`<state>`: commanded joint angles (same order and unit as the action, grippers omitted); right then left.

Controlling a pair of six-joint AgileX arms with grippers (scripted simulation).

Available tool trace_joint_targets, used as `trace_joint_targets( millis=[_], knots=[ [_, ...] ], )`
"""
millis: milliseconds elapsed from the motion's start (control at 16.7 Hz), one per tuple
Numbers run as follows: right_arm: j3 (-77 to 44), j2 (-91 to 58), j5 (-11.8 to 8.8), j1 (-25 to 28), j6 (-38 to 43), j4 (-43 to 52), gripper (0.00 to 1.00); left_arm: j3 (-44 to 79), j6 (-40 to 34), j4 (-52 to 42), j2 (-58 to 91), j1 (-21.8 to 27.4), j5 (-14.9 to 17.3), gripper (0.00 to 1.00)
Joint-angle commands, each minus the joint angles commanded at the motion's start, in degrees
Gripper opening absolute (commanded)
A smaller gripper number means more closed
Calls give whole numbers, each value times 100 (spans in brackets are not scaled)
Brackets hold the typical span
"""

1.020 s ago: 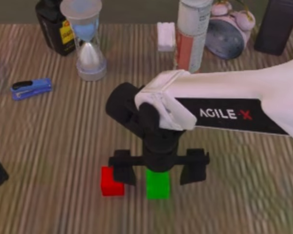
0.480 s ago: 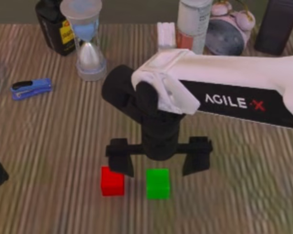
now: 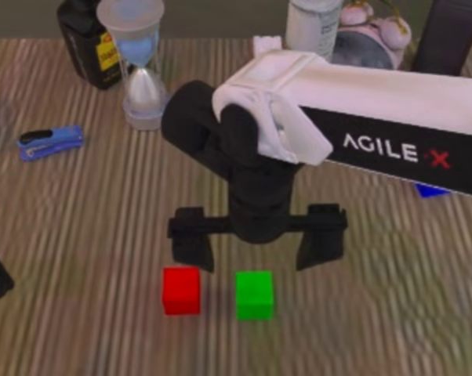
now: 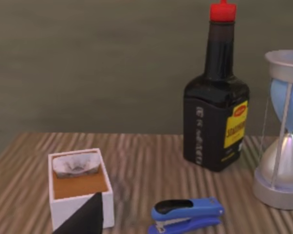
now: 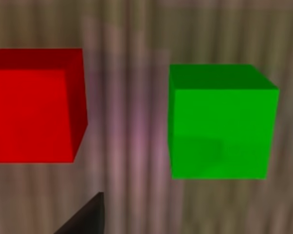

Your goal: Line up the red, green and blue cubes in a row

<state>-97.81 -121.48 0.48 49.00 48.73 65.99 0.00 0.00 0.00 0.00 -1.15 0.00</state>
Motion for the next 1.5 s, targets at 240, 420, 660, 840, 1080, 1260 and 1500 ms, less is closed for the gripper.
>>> trace_joint_targets(
  millis=[240, 420, 660, 840, 1080, 1260, 1500],
  knots=[
    [-230, -173, -1, -508, -597, 67, 100, 0, 0, 0, 0, 0, 0, 100],
    [-523, -418, -6, -1293, -1665, 169, 100, 0, 0, 0, 0, 0, 0, 100],
    [-919, -776, -11, -2575, -3513, 325, 100, 0, 0, 0, 0, 0, 0, 100],
    [-1180, -960, -14, -3464, -4649, 390, 100, 0, 0, 0, 0, 0, 0, 100],
    [-1391, -1041, -24, -4119, -5353, 392, 100, 0, 0, 0, 0, 0, 0, 100],
    [-1399, -1042, -24, -4141, -5376, 390, 100, 0, 0, 0, 0, 0, 0, 100],
    [-1202, -1100, -23, -4129, -5363, 157, 100, 0, 0, 0, 0, 0, 0, 100]
  ],
)
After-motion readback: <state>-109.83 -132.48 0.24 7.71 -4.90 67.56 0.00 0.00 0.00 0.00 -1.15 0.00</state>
